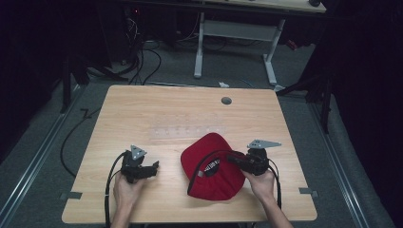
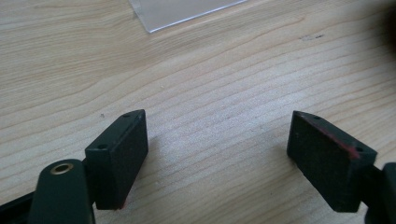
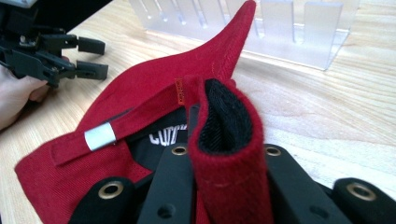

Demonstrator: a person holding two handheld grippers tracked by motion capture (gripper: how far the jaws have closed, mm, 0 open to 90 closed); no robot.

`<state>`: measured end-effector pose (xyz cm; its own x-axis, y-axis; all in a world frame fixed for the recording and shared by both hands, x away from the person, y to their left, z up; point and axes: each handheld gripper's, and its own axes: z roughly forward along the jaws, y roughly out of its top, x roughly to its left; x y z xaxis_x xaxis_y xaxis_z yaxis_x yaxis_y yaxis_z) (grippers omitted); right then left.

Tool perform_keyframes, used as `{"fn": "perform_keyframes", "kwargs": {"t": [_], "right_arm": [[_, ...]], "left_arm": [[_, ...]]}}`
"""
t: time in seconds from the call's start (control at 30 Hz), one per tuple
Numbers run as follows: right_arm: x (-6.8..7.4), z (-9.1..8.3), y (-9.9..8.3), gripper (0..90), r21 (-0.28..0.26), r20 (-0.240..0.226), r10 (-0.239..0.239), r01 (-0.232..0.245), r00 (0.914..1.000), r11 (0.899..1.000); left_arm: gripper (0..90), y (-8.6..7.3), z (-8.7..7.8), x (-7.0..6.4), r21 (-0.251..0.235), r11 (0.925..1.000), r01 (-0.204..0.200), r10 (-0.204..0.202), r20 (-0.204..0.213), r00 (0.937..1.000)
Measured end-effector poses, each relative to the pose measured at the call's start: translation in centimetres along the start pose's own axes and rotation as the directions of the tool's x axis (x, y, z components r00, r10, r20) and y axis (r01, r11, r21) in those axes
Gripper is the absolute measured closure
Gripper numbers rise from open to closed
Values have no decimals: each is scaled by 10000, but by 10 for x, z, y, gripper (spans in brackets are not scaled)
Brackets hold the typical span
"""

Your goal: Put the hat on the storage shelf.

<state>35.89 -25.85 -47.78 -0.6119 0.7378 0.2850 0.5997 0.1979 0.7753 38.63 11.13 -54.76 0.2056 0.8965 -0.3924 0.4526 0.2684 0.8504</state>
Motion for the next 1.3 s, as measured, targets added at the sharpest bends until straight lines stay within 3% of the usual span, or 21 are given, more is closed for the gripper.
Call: {"fn": "perform_keyframes", "kwargs": {"t": [0.2, 0.3, 0.6, 0.7, 0.97, 1.3], "right_arm": [[-2, -7, 3, 832, -183, -5, 129, -129, 9999, 9997], [-3, -10, 3, 832, -229, -3, 256, -256, 9997, 9994], [-7, -12, 4, 832, -297, -30, 547, -547, 9985, 9981], [-8, -12, 4, 832, -301, -68, 618, -620, 9981, 9976], [-6, -14, 11, 832, -289, -126, 641, -645, 9979, 9975], [-4, -15, 18, 831, -277, -296, 621, -629, 9976, 9976]], "left_arm": [[228, -1, -1, -1, 7, 9999, -133, 133, 69, 9999], [232, -3, -3, -4, -140, 9987, -480, 481, 60, 9988], [221, -8, -15, -26, -38, 9956, -936, 935, 1056, 9900], [211, -6, -22, -35, 46, 9967, -811, 793, 1591, 9841], [190, -2, -33, -58, 80, 9921, -1254, 1196, 2459, 9619], [173, -4, -33, -80, 51, 9827, -1852, 1752, 3007, 9375]]}}
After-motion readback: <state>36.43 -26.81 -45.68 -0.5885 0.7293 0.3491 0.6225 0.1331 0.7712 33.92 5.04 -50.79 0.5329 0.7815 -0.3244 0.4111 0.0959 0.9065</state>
